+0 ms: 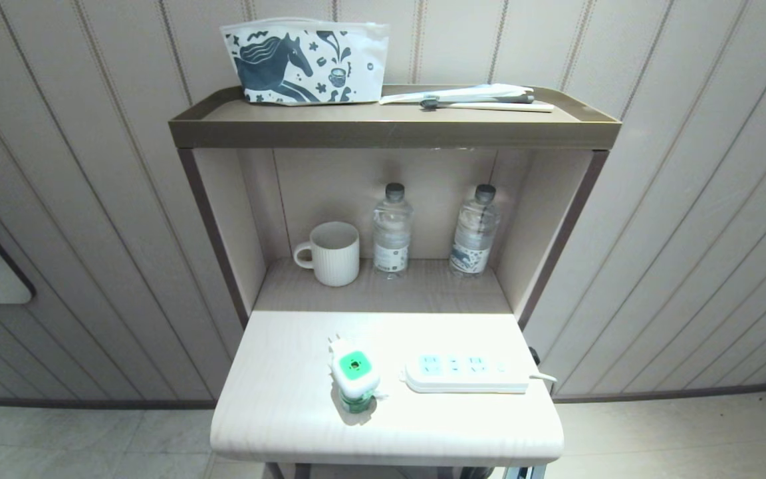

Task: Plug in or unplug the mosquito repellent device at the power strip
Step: Pick up the mosquito repellent liquid

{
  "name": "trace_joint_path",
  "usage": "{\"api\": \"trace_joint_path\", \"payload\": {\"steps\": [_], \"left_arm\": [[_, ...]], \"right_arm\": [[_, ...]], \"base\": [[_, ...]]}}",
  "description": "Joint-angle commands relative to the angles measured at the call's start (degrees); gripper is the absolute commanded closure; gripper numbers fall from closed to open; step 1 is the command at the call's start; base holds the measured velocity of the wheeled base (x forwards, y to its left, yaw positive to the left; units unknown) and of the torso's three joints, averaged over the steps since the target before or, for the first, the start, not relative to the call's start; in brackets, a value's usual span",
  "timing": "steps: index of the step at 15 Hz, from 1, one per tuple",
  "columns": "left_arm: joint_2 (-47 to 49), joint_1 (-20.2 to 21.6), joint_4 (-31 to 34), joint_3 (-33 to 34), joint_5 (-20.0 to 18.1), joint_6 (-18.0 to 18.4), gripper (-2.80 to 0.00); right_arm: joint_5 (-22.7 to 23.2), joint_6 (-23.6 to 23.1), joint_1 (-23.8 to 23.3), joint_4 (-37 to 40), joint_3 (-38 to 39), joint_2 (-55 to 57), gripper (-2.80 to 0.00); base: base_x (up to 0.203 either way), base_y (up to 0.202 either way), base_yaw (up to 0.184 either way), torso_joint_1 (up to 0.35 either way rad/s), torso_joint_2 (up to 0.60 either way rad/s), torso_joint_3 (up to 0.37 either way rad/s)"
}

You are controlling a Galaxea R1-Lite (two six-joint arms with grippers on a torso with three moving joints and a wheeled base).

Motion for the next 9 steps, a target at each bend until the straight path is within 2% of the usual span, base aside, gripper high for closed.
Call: {"api": "trace_joint_path", "payload": {"steps": [1,9], "left_arm": [[0.02,-0.02,0.06,-0.01,0.0,0.03,0.0],[0.06,0.01,0.06,-0.01,0.0,0.03,0.0]], "right_arm": [[0.03,0.06,0.01,0.0,0.0,0.11,0.0],[0.03,0.06,0.01,0.0,0.0,0.11,0.0]], "base": [[0.0,0.0,0.0,0.0,0.0,0.0],[0.0,0.0,0.0,0.0,0.0,0.0]]}}
